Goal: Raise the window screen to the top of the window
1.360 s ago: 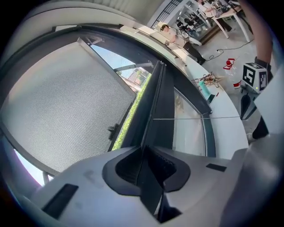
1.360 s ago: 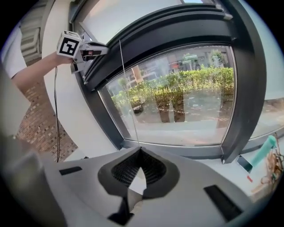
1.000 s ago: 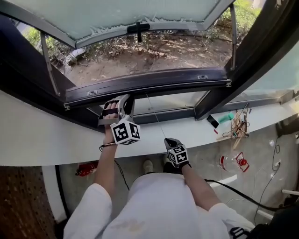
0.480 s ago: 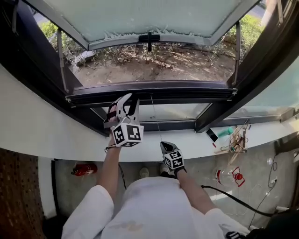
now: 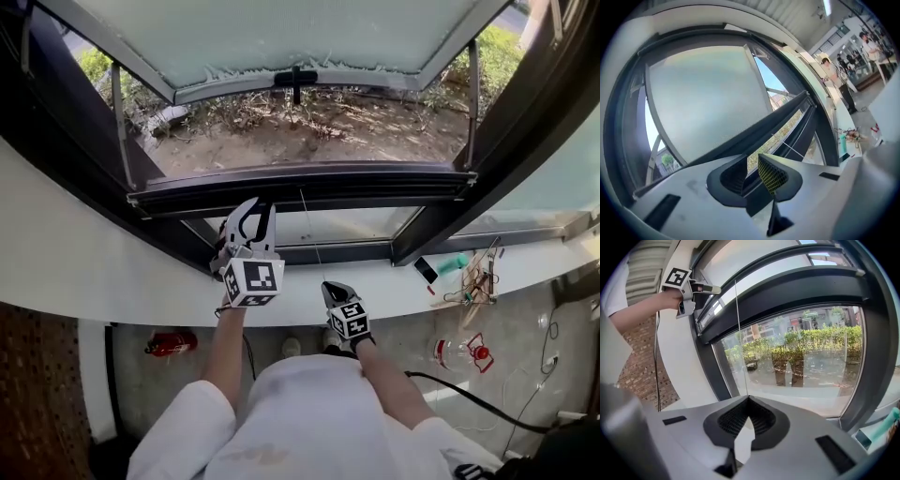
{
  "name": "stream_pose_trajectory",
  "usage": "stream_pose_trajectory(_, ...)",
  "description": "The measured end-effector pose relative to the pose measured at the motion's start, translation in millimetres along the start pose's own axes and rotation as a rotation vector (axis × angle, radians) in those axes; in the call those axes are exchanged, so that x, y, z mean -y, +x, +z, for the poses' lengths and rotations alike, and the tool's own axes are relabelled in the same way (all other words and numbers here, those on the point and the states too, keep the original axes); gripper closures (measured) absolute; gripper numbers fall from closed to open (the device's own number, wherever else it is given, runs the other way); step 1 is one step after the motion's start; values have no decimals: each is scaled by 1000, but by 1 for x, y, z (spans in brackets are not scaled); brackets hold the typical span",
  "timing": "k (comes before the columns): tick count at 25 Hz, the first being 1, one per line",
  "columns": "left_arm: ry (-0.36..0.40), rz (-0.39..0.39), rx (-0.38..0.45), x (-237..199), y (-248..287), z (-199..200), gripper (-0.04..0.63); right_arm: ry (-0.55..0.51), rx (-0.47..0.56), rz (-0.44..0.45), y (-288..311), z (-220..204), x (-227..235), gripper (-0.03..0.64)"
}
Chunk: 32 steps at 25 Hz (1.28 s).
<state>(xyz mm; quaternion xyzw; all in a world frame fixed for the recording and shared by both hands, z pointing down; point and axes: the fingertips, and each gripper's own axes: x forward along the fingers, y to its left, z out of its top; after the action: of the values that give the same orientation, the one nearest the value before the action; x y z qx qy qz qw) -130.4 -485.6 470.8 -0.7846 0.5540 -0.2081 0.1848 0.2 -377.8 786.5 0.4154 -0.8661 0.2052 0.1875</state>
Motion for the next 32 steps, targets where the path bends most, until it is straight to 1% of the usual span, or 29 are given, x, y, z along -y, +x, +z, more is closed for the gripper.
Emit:
stream_pose_trajectory(2,-125,-19,-2,4,-4,-8,523,-3,-1,3,1,0,-2,617)
stream_pose_trajectory(4,-263,-41,9,6,-9,-12,523,-28,-5,-2,2,1,-5,617)
stream_pose_trajectory(6,-387,-62,22,10,-14,-17,525,-106,-15,-21,2,3,-8,617)
stream_pose_trajectory(7,-432,-68,23,12,-16,-21,525,-147,-21,-33,3,5,-10,617)
stream_pose_trajectory(9,-486,-75,12,18,-20,-31,531,-184,-25,-51,3,7,-11,617)
stream_pose_trajectory(11,-529,-81,-3,24,-24,-38,589,-171,-20,-56,2,8,-10,617)
stream_pose_trajectory(13,-580,-75,-9,30,-27,-44,595,-137,-13,-48,3,7,-9,617)
stream_pose_trajectory(14,-596,-72,-10,33,-28,-47,594,-116,-8,-43,4,6,-9,617)
stream_pose_trajectory(16,-605,-76,-15,41,-29,-53,594,-94,0,-38,4,6,-9,617)
stream_pose_trajectory(21,-605,-101,-34,56,-29,-59,594,-106,13,-51,3,14,-9,617)
stream_pose_trajectory(24,-612,-137,-33,62,-27,-57,594,-160,38,-53,4,27,-12,617)
stream_pose_trajectory(26,-618,-164,-22,66,-25,-52,595,-175,74,-53,5,42,-13,617)
stream_pose_trajectory(30,-600,-169,-7,70,-23,-44,595,-196,132,-46,7,70,-18,617)
stream_pose_trajectory(32,-610,-184,23,70,-24,-37,594,-200,140,-45,7,74,-17,617)
